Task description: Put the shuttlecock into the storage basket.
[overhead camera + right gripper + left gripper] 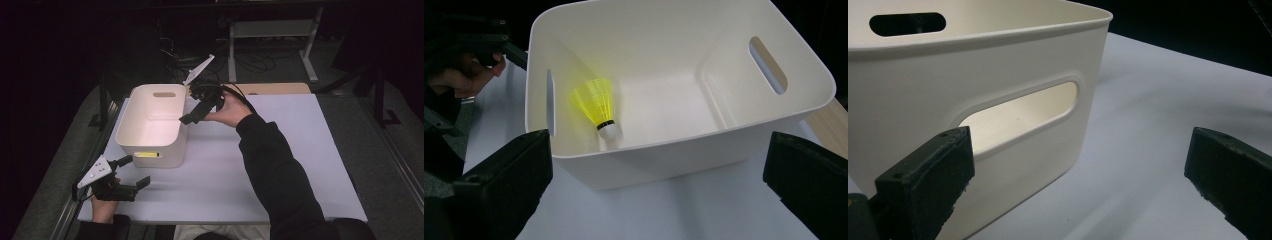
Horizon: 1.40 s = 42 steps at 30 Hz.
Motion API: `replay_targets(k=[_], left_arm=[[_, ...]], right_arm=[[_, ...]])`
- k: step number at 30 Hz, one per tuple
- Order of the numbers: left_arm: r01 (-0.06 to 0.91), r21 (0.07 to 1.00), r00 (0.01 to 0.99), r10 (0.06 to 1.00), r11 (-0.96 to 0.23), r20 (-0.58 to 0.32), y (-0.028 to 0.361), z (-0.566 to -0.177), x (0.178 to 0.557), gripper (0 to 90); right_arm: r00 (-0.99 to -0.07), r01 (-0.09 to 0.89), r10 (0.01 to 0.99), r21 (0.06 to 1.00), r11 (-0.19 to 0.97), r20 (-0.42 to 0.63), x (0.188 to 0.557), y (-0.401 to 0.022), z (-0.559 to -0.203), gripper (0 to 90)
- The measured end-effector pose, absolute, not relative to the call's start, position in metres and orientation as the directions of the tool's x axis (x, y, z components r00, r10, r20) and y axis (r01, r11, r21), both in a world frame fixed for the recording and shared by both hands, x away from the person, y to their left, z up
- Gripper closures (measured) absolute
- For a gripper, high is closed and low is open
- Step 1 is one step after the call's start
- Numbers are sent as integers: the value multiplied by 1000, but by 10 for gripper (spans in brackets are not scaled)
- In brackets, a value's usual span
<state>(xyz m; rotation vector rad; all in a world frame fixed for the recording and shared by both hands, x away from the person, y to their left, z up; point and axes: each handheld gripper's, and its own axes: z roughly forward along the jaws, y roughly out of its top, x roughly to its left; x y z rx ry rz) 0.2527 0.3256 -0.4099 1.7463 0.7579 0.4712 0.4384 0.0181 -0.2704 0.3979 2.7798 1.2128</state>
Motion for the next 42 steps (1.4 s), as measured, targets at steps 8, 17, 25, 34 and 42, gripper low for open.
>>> replay_targets(k=[8,17,25,34,42], left_arm=[[253,951,714,697,-175,-62,326,-410,253,0],[255,951,714,697,-175,-63,326,-410,253,0],[256,951,714,697,-176,-63,325,-410,253,0],[256,950,714,697,-179,-61,326,-410,253,0],[256,949,715,697,-181,-60,326,-410,253,0]], right_arm=[[-958,215,284,737,641,33,437,9,-271,0],[-948,232,316,755,614,33,437,-13,-278,0],[-936,256,349,757,601,39,437,-32,-283,0],[-924,277,380,763,585,44,435,-51,-289,0],[-911,300,408,770,563,56,431,-72,-297,0]])
